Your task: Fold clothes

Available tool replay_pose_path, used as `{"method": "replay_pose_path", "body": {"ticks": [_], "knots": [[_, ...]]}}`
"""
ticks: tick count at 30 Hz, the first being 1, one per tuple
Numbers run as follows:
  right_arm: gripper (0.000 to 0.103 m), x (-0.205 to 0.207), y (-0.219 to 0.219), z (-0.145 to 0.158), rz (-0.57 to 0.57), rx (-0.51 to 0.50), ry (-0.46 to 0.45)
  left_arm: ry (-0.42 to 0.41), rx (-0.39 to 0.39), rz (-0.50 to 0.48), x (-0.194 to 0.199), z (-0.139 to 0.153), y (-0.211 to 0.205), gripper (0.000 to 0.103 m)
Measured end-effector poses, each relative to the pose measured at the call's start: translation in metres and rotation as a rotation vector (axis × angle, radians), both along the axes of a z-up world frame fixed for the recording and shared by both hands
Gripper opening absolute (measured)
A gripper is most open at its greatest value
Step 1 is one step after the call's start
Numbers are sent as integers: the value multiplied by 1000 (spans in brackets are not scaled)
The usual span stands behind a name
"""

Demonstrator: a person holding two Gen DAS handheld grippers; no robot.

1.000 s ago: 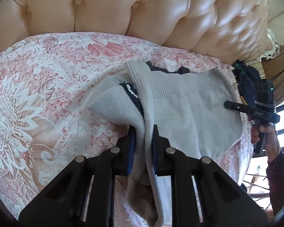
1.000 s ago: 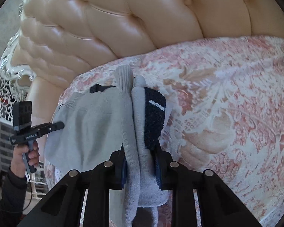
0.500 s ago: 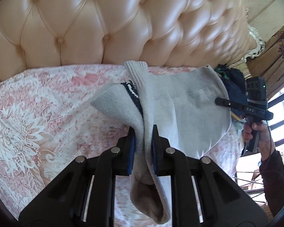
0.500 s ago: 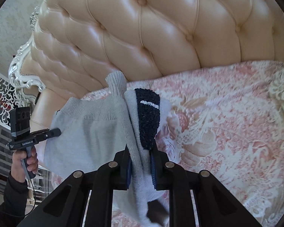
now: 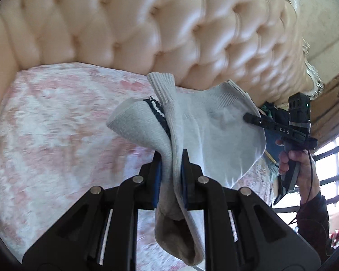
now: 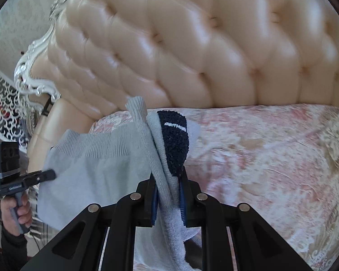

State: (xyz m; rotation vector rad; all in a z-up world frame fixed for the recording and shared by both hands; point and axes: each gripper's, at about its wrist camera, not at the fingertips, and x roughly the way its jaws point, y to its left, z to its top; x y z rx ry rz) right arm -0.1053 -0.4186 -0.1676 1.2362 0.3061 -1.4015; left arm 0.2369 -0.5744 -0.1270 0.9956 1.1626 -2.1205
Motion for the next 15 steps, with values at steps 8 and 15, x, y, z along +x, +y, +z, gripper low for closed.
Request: {"method": "replay_pose_path", "body": {"ticks": [8,15], "knots": [[15,92,-117,38,153,-16,49,-10,-87,195,119,55,-33,17],[15,220,-249,45,318,-17,101,31,-87,504,233,35,-26,17]]}}
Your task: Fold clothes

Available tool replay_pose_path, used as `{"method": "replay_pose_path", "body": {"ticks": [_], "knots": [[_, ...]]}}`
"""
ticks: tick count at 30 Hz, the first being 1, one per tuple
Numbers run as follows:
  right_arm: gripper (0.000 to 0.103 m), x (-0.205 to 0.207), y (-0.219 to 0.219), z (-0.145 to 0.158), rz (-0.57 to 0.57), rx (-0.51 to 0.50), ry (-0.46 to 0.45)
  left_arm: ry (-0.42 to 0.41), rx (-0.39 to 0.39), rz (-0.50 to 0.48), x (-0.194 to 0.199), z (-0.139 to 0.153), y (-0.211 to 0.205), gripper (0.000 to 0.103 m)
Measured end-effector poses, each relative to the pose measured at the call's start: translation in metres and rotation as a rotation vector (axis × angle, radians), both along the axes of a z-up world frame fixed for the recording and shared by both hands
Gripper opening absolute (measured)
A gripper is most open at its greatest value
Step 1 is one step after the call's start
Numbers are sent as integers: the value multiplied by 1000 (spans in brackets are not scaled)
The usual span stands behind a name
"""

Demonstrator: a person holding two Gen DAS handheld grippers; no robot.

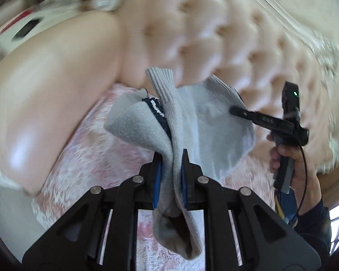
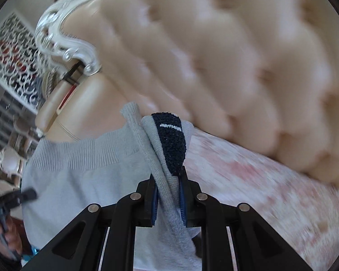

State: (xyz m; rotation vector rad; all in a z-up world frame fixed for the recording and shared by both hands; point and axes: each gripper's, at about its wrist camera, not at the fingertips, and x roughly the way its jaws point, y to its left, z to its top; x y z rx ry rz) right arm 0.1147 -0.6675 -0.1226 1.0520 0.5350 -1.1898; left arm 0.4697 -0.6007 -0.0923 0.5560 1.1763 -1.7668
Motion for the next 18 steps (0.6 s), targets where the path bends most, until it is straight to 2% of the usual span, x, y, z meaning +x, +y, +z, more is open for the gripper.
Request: {"method": "replay_pose_path", "body": {"ticks": [5,7,10,15,18], "knots": [[15,104,-73,-30,124,24,39,83,44,253,63,-61,32,17],[15,147,-91,-53,177,43,71,118,59,366,88,-93,47,17],[15,203,-110,-93,248,85,106,157,109,475,108,-140,65,17],[15,247,-115,-144,292,116,191,202,163,571,128,-188,87,17],[15,248,-116,-157,277,129,213,196,169,591,131,-200,94,17]]}}
